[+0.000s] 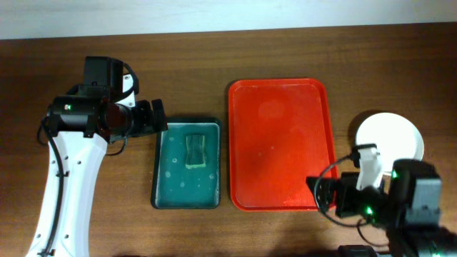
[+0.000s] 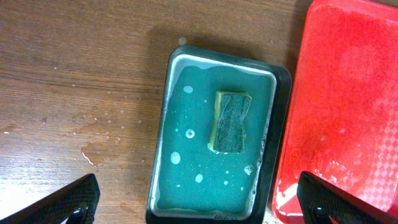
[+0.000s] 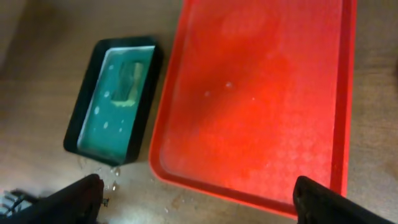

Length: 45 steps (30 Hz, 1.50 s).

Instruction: Clean dirty plates on tray and stack at the side

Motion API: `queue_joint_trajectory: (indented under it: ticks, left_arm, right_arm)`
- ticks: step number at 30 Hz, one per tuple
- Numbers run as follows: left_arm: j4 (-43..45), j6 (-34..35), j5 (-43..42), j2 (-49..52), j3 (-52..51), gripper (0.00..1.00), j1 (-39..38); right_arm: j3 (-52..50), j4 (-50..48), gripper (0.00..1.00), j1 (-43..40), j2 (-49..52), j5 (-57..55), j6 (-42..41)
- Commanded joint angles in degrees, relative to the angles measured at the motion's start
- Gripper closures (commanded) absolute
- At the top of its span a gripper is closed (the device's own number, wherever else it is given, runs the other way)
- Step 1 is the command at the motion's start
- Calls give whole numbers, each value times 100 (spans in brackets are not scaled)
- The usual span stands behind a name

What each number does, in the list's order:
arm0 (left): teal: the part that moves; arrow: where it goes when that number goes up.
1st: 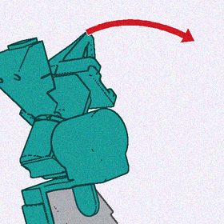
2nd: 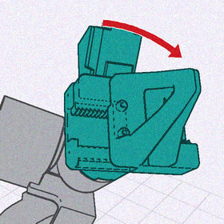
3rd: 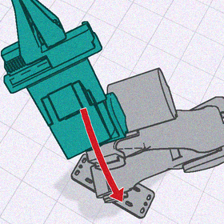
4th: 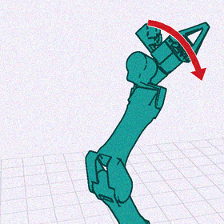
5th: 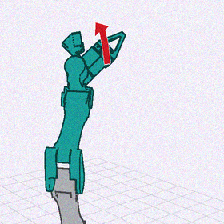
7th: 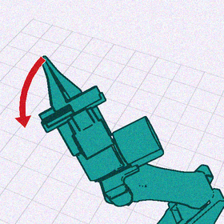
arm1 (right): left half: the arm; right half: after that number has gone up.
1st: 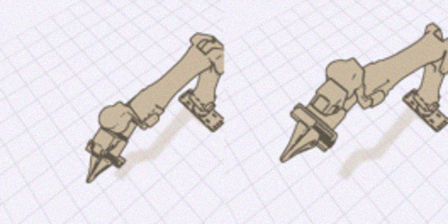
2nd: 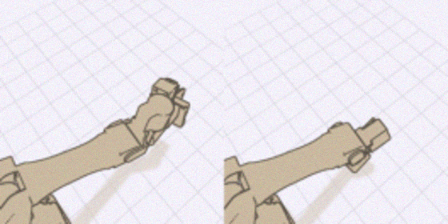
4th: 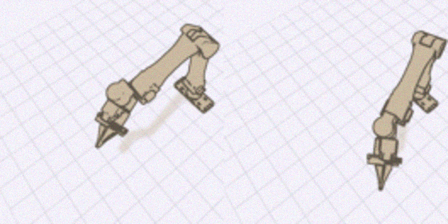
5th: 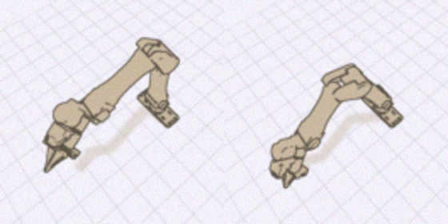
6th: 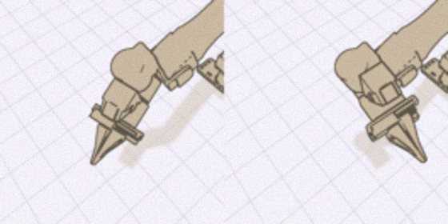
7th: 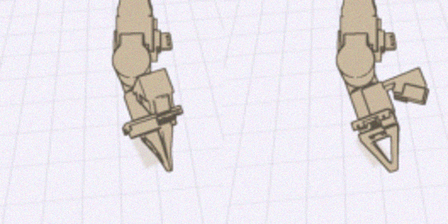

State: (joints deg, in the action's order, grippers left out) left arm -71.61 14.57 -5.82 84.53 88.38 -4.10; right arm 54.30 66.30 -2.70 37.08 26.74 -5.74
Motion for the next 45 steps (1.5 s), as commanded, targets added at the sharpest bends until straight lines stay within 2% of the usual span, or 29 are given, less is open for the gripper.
queue_joint_trajectory:
  ticks: [1, 6, 8, 11, 12, 16, 24, 29, 32, 45]
  left_arm:
    - [-4, -7, -42, -55, 59, 1, 15]
    - [-4, -7, -42, -55, 59, 0, 15]
    - [-4, -7, -44, -55, 59, 1, 15]
    - [-4, -7, -42, -55, 59, 1, 15]
    - [-4, -7, -42, -55, 59, 1, 15]
    - [-4, -7, -42, -55, 59, 1, 15]
    - [-7, -7, -42, -55, 59, 0, 15]
    - [-4, -7, -42, -55, 59, 1, 15]
    - [-4, -7, -42, -55, 59, 1, 15]
    - [-7, -7, -42, -55, 59, 1, 15]
  right_arm:
    - [76, 127, 2, -28, -304, 125, 83]
    - [79, 199, 2, -28, -286, -81, 157]
    - [72, -173, 2, 94, -317, -85, 695]
    - [-173, -1259, 2, 509, -647, -186, 1775]
    - [-282, -1414, 2, 619, -780, -393, 1775]
    - [-1403, -2149, 2, 756, -1786, -909, 1773]
    - [-3700, -3602, 2, 756, -3602, -946, 1775]
    - [-5045, -5451, 2, 756, -3689, -927, 1773]
    - [-5414, -6487, 2, 756, -3689, -942, 1770]
    - [-5399, -6334, 2, 756, -3676, -944, 1773]
